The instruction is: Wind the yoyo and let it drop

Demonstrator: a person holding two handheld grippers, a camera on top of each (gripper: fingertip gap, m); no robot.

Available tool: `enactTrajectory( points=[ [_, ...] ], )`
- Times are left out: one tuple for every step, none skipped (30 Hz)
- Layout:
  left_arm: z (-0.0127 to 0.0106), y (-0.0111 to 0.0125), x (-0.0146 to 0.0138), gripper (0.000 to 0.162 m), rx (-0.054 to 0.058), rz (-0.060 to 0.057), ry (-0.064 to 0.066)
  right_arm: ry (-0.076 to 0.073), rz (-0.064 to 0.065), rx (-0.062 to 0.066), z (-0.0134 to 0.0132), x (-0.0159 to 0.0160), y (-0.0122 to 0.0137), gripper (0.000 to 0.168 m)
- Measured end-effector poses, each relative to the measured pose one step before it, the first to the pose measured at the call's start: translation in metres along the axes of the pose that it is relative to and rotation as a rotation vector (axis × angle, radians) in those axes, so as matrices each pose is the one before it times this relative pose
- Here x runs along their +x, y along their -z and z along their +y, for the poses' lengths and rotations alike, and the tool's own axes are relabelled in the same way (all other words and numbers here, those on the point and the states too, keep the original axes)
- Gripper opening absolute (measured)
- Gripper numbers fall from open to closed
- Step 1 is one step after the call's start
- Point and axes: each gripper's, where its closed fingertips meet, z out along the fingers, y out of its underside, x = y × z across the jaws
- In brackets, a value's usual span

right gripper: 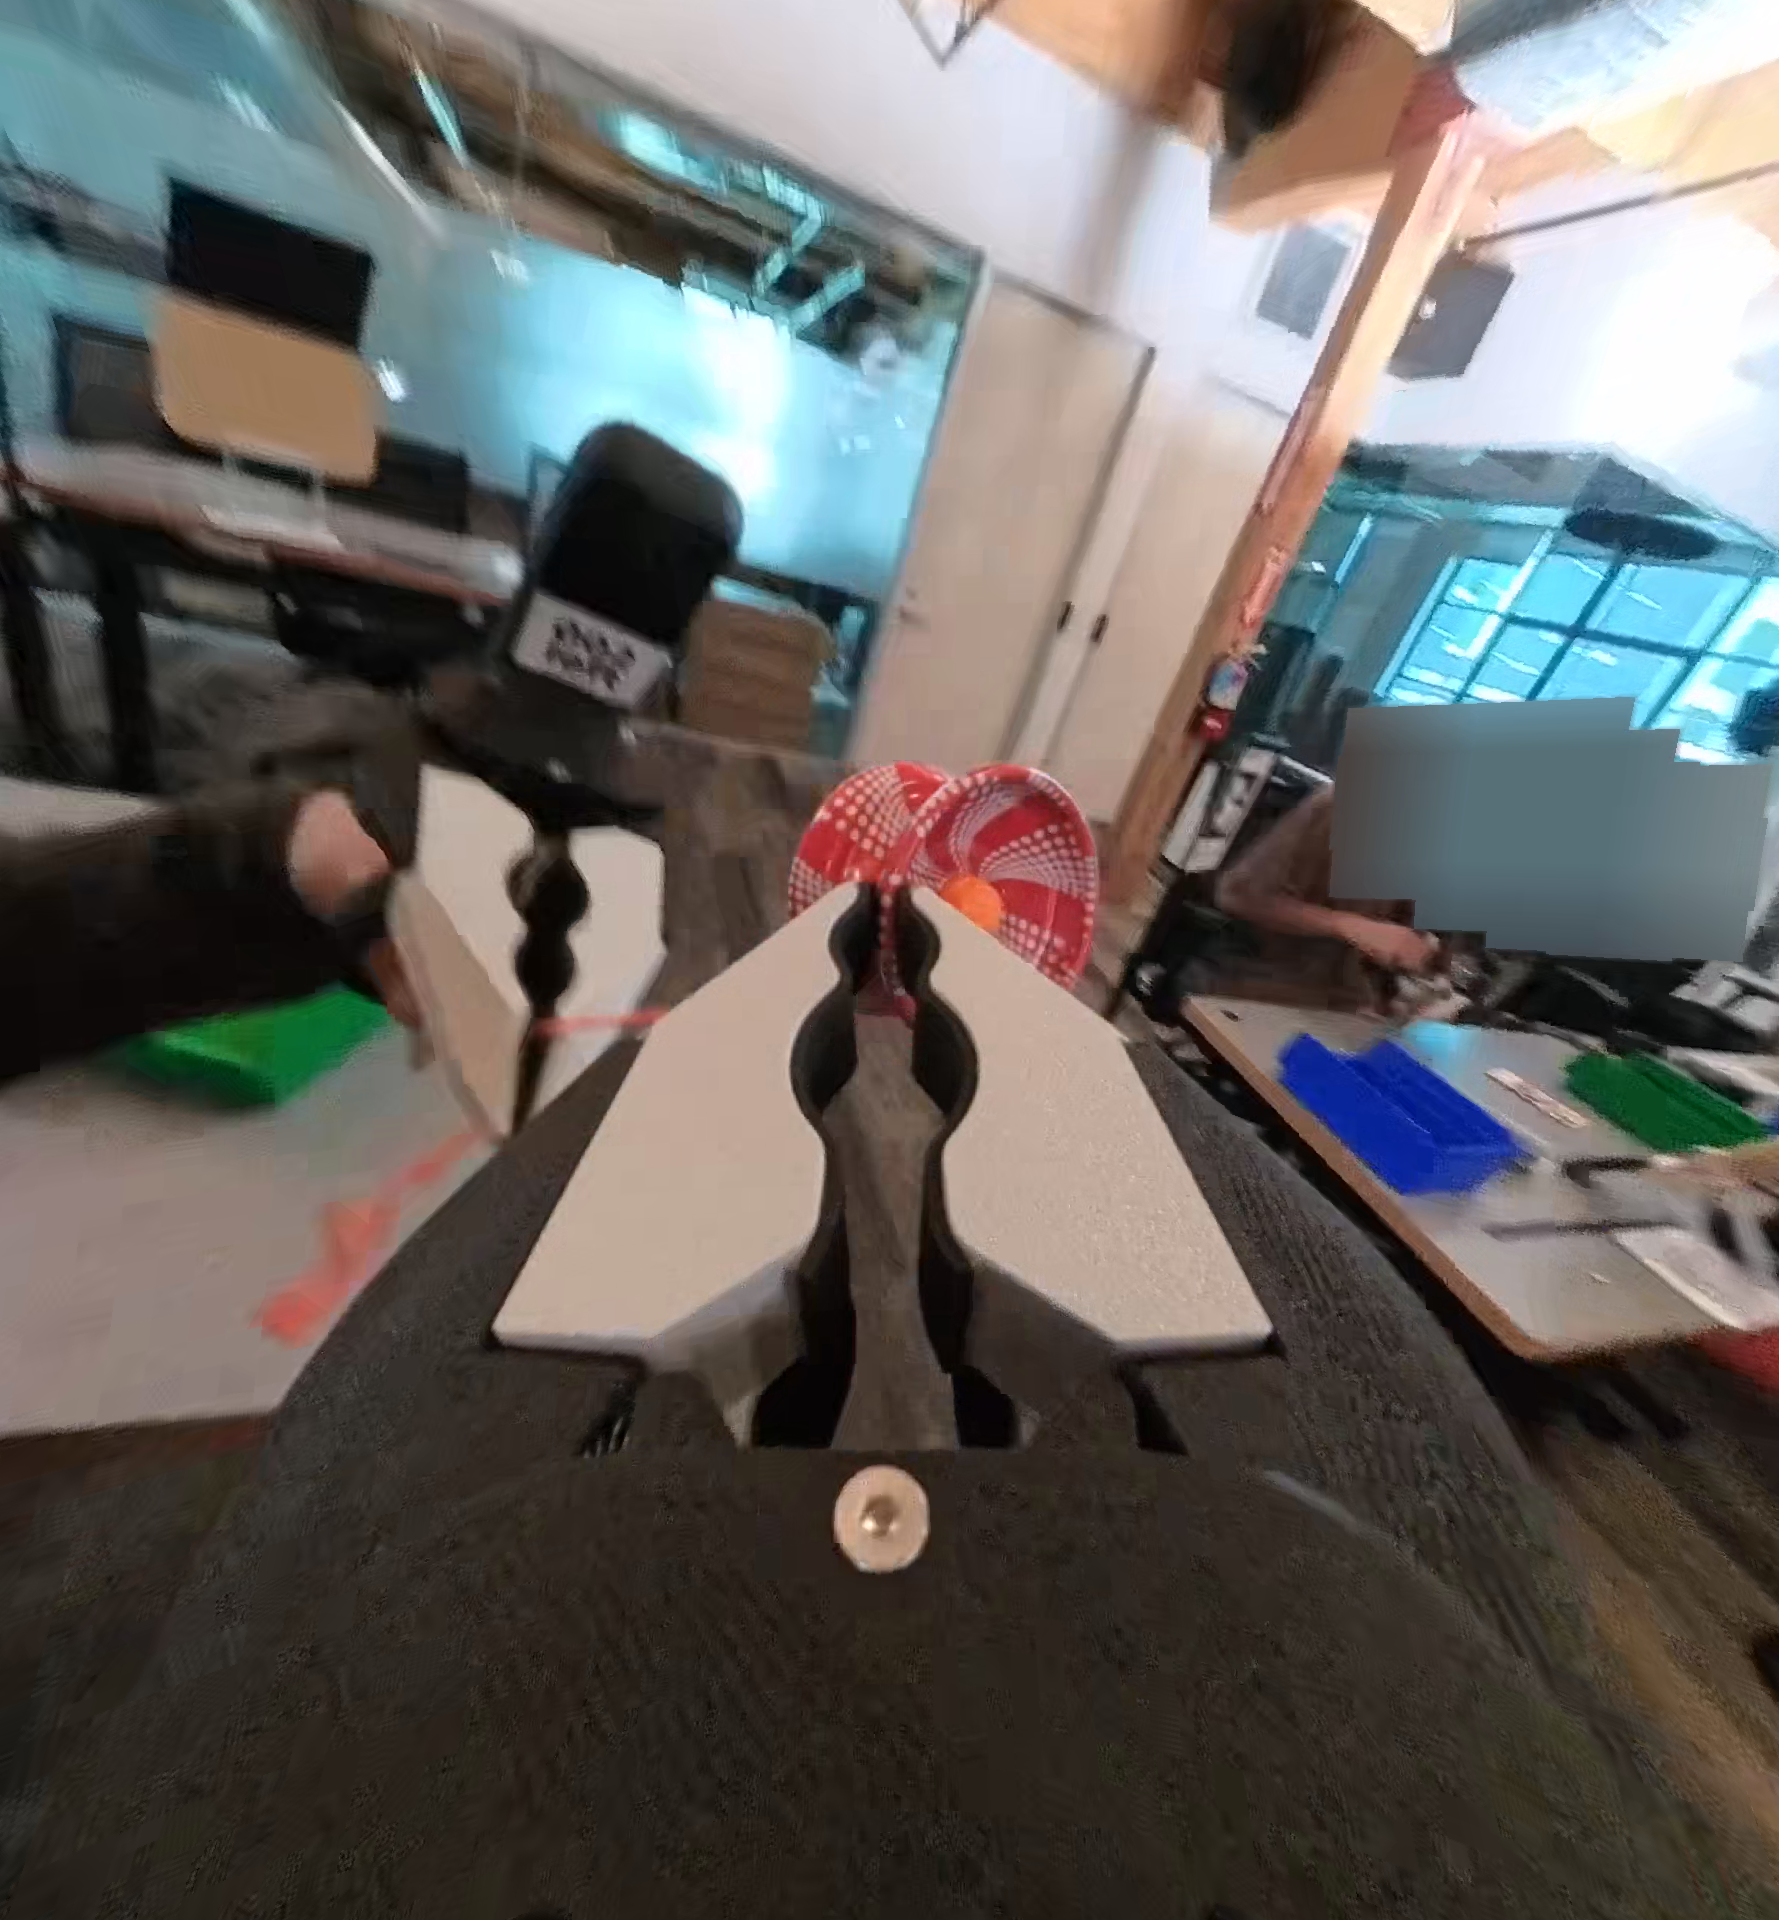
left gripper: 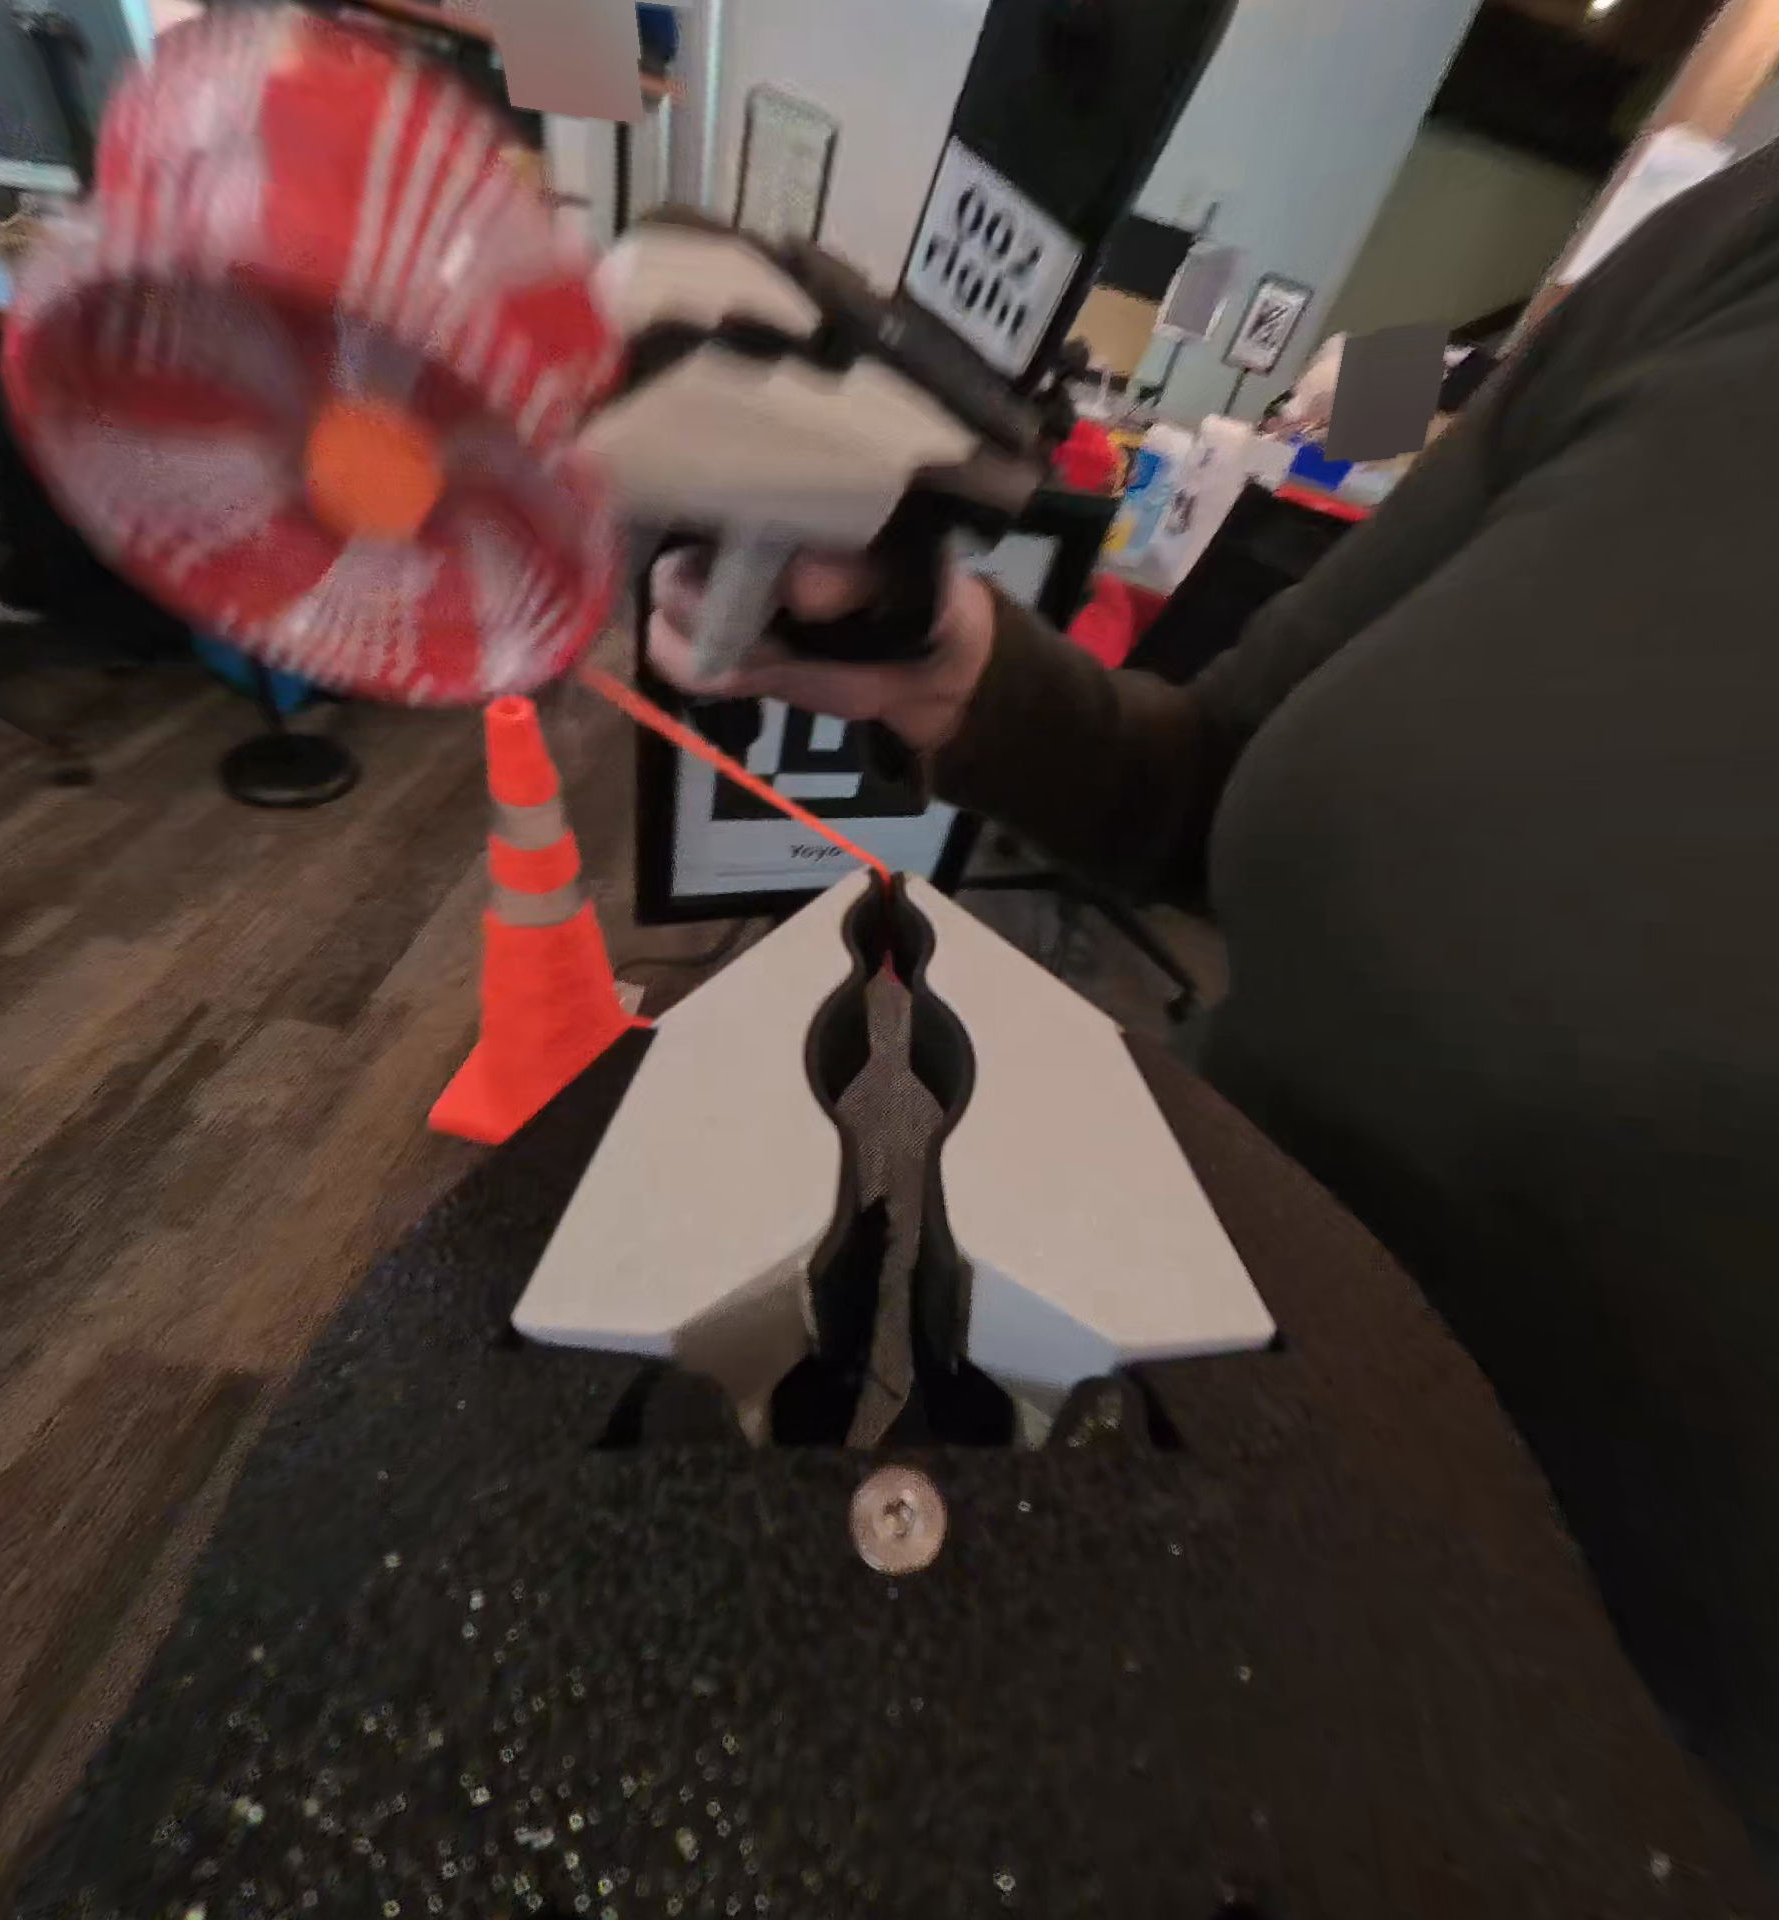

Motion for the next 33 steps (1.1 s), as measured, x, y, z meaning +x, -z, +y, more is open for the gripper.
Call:
enactTrajectory(
  points=[
    [-0.00459,0.00387,0.00304,0.0,0.0198,0.0034,-0.0033,0.0848,0.0185,-0.0881,0.01467,-0.00129,-0.00068,0.001],
    [-0.00481,0.00539,-0.0003,0.0,0.0038,-0.017,-0.0164,0.0813,-0.0011,-0.0801,0.01271,-0.00575,-0.00125,0.002],
    [-0.00342,0.00746,-0.00154,0.0,-0.0073,-0.026,-0.0305,0.072,-0.0146,-0.0723,0.01132,-0.00838,-0.0013,0.001],
    [-0.00308,0.00842,-0.00474,0.0,-0.0135,-0.0465,-0.0411,0.0528,-0.0365,-0.0609,0.00936,-0.01124,-0.00111,0.002],
    [-0.00316,0.00716,-0.00679,0.0,-0.0288,-0.0592,-0.0524,0.0265,-0.0552,-0.0361,0.00524,-0.01379,-0.00039,0.001],
    [0.00038,0.00711,-0.00655,0.0,-0.0387,-0.0527,-0.0569,0.0084,-0.0745,-0.0022,0.00079,-0.01406,0.00039,0.002],
    [0.00142,0.00501,-0.00747,0.0,-0.0431,-0.052,-0.0539,-0.0131,-0.097,0.0318,-0.00464,-0.0166,0.00168,0.001],
    [0.0033,0.0008,-0.00554,0.0,-0.0485,-0.0282,-0.047,-0.0435,-0.0855,0.0686,-0.0105,-0.01279,0.00257,0.001],
    [0.00386,-0.00133,-0.00117,0.0,-0.0349,-0.0012,-0.0415,-0.0676,-0.0903,0.0819,-0.01292,-0.01135,0.00309,0.002],
    [0.00276,-0.00386,0.00327,0.0,-0.0106,0.0302,-0.0343,-0.069,-0.0785,0.0818,-0.0131,-0.009,0.00283,0.001],
    [0.00092,-0.00546,0.00306,0.0,0.0174,0.0359,-0.0062,-0.0346,-0.0385,0.0755,-0.01172,-0.0038,0.00299,0.001],
    [0.00074,-0.00559,0.00233,0.0,0.0309,0.0378,0.0278,-0.0088,0.0039,0.0635,-0.00964,0.00176,0.00292,0.001],
    [0.002,-0.0051,0.00324,0.0,0.0335,0.0468,0.0402,-0.0165,0.0168,0.0476,-0.00772,0.00432,0.00315,0.001],
    [0.00158,-0.00378,0.002,0.0,0.045,0.0434,0.0445,-0.0194,0.0325,0.0437,-0.00693,0.00667,0.00339,0.001],
    [-0.00355,-0.00194,0.00197,0.0,0.0749,0.0383,0.0535,-0.0166,0.0453,0.0416,-0.00605,0.00825,0.00344,0.001],
    [-0.00644,-0.00077,0.00281,0.0,0.0884,0.0389,0.0566,-0.0175,0.0413,0.0378,-0.00504,0.00696,0.00336,0.001],
    [-0.00517,-0.00101,0.00172,0.0,0.0749,0.0265,0.0525,-0.0126,0.0482,0.0346,-0.00397,0.00704,0.00392,0.001],
    [-0.0009,-0.0012,-0.00144,0.0,0.05,-0.0031,0.0437,-0.0061,0.0493,0.025,-0.00292,0.0067,0.00173,0.001],
    [0.00048,-0.00249,-0.00073,0.0,0.0342,0.0064,0.0313,0.0056,0.0352,0.0068,-0.00042,0.00429,0.00053,0.001],
    [0.00188,-0.00233,0.00227,0.0,0.024,0.0256,0.0312,0.0196,0.039,0.0032,0.0001,0.00389,-0.00019,0.001],
    [0.00165,-0.00388,0.00312,0.0,0.02,0.0282,0.0369,0.0252,0.0296,-0.0029,0.00073,0.0018,-0.00068,0.002],
    [0.00306,-0.00355,0.00526,0.0,0.0029,0.0409,0.0286,0.0278,0.0252,-0.004,0.00077,0.0009,-0.00134,0.001],
    [0.00497,-0.004,0.00399,0.0,-0.0117,0.0307,0.0182,0.035,0.0357,-0.003,0.00007,0.00296,-0.00081,0.001],
    [0.00434,-0.00387,0.0005,0.0,-0.0118,0.0082,0.0099,0.0284,0.025,-0.0093,0.00052,0.00209,-0.00017,0.001],
    [0.0023,-0.00281,0.00095,0.0,-0.0038,0.0062,0.004,0.0191,0.0166,-0.012,0.00019,0.00227,-0.00025,0.001],
    [-0.00075,-0.00098,0.00165,0.0,0.0068,0.0058,0.0017,0.0202,0.0207,-0.0184,0.00103,0.003,0.0004,0.001],
    [-0.00277,0.00053,0.00189,0.0,0.0102,0.0012,-0.0022,0.0345,0.0294,-0.024,0.00257,0.00372,-0.0003,0.001],
    [-0.00379,0.00267,0.00138,0.0,0.0071,-0.0088,-0.0073,0.0425,0.0146,-0.036,0.00418,0.00163,0.00014,0.001],
    [-0.0045,0.00338,0.00079,0.0,0.0009,-0.016,-0.0137,0.0413,0.0102,-0.0406,0.00439,0.00054,-0.00058,0.001],
    [-0.00406,0.0035,0.00084,0.0,-0.0093,-0.0196,-0.0206,0.045,0.0077,-0.0345,0.00433,-0.00058,-0.00061,0.001],
    [-0.00322,0.00331,0.00106,0.0,-0.0212,-0.0195,-0.0253,0.046,-0.0017,-0.0389,0.00502,-0.00203,-0.00097,0.001],
    [-0.00203,0.00352,0.00004,0.0,-0.033,-0.0294,-0.0305,0.045,-0.007,-0.0383,0.00436,-0.00304,-0.0011,0.001],
    [-0.00054,0.00351,-0.00001,0.0,-0.0454,-0.0314,-0.0385,0.0395,-0.0134,-0.0309,0.00328,-0.00457,-0.00158,0.001]
  ],
)
